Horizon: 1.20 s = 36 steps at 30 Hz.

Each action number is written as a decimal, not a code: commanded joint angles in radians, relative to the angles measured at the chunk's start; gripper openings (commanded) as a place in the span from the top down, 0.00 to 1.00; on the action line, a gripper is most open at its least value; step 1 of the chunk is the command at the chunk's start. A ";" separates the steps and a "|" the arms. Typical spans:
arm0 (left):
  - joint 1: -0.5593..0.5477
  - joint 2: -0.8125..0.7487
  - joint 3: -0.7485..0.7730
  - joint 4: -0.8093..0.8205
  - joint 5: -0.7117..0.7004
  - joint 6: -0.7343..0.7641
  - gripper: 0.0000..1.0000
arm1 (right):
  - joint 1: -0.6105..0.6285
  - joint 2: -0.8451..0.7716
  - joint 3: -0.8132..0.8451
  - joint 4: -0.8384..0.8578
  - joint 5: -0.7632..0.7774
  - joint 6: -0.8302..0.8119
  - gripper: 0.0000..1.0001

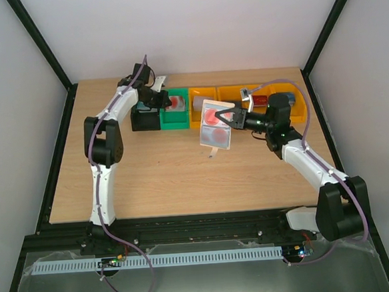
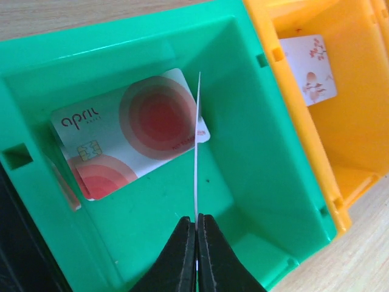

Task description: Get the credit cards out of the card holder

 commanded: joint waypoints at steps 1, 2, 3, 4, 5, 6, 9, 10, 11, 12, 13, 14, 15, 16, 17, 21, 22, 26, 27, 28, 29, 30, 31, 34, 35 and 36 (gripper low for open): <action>-0.005 0.045 0.071 -0.019 -0.001 -0.022 0.98 | -0.007 0.014 0.043 0.009 -0.023 -0.008 0.98; -0.005 0.056 0.085 -0.019 0.014 -0.022 0.98 | -0.007 0.015 0.044 0.010 -0.025 -0.008 0.98; -0.005 0.065 0.096 -0.019 0.028 -0.024 0.98 | -0.006 0.016 0.043 0.010 -0.024 -0.009 0.99; -0.007 0.072 0.103 -0.020 0.031 -0.026 0.98 | -0.007 0.017 0.044 0.008 -0.025 -0.009 0.98; -0.008 0.077 0.106 -0.018 0.031 -0.028 0.98 | -0.006 0.018 0.045 0.006 -0.026 -0.011 0.99; -0.008 0.084 0.106 -0.017 0.031 -0.029 0.98 | -0.006 0.018 0.045 0.006 -0.025 -0.010 0.98; -0.008 0.099 0.118 -0.017 0.017 -0.031 0.98 | -0.005 0.015 0.045 0.003 -0.027 -0.012 0.98; -0.007 0.105 0.127 -0.019 0.011 -0.033 0.98 | -0.006 0.014 0.044 0.003 -0.028 -0.013 0.98; -0.007 0.111 0.136 -0.021 0.008 -0.035 0.98 | -0.005 0.013 0.044 0.003 -0.028 -0.013 0.98; -0.006 0.117 0.144 -0.025 0.006 -0.035 0.98 | -0.006 0.011 0.044 0.004 -0.028 -0.014 0.98; -0.008 0.121 0.149 -0.024 -0.001 -0.035 0.98 | -0.005 0.009 0.044 0.005 -0.026 -0.015 0.98; -0.008 0.123 0.154 -0.022 -0.012 -0.036 0.98 | -0.006 0.008 0.044 0.003 -0.028 -0.015 0.99; -0.009 0.126 0.158 -0.018 -0.028 -0.038 0.98 | -0.007 0.006 0.044 0.003 -0.028 -0.015 0.98; -0.008 0.129 0.164 -0.014 -0.047 -0.042 0.98 | -0.006 0.005 0.046 0.002 -0.030 -0.015 0.98; -0.009 0.131 0.171 -0.007 -0.064 -0.043 0.97 | -0.007 0.005 0.045 0.001 -0.030 -0.015 0.98; -0.016 0.130 0.186 0.036 -0.139 -0.023 0.90 | -0.006 -0.004 0.042 -0.002 -0.030 -0.010 0.99; -0.019 0.129 0.186 0.046 -0.164 -0.016 0.88 | -0.006 -0.008 0.040 -0.001 -0.029 -0.011 0.98; -0.033 0.120 0.190 0.078 -0.268 0.020 0.80 | -0.006 -0.020 0.036 -0.003 -0.031 -0.017 0.98; -0.037 0.116 0.190 0.087 -0.288 0.033 0.78 | -0.006 -0.022 0.037 -0.004 -0.031 -0.018 0.98; -0.043 0.113 0.191 0.097 -0.302 0.048 0.76 | -0.006 -0.022 0.038 -0.002 -0.033 -0.018 0.98; -0.049 0.108 0.189 0.106 -0.307 0.069 0.75 | -0.006 -0.022 0.037 -0.003 -0.037 -0.018 0.98; -0.056 0.101 0.187 0.114 -0.315 0.091 0.73 | -0.006 -0.022 0.037 -0.002 -0.039 -0.018 0.98; -0.062 0.096 0.186 0.120 -0.332 0.111 0.71 | -0.006 -0.022 0.037 -0.001 -0.040 -0.016 0.98; -0.076 0.075 0.186 0.144 -0.390 0.141 0.68 | -0.006 -0.027 0.034 0.004 -0.044 -0.010 0.98; -0.077 0.066 0.186 0.151 -0.406 0.147 0.67 | -0.006 -0.030 0.034 0.004 -0.044 -0.011 0.98; -0.077 0.057 0.187 0.156 -0.422 0.154 0.67 | -0.006 -0.032 0.034 0.004 -0.044 -0.011 0.99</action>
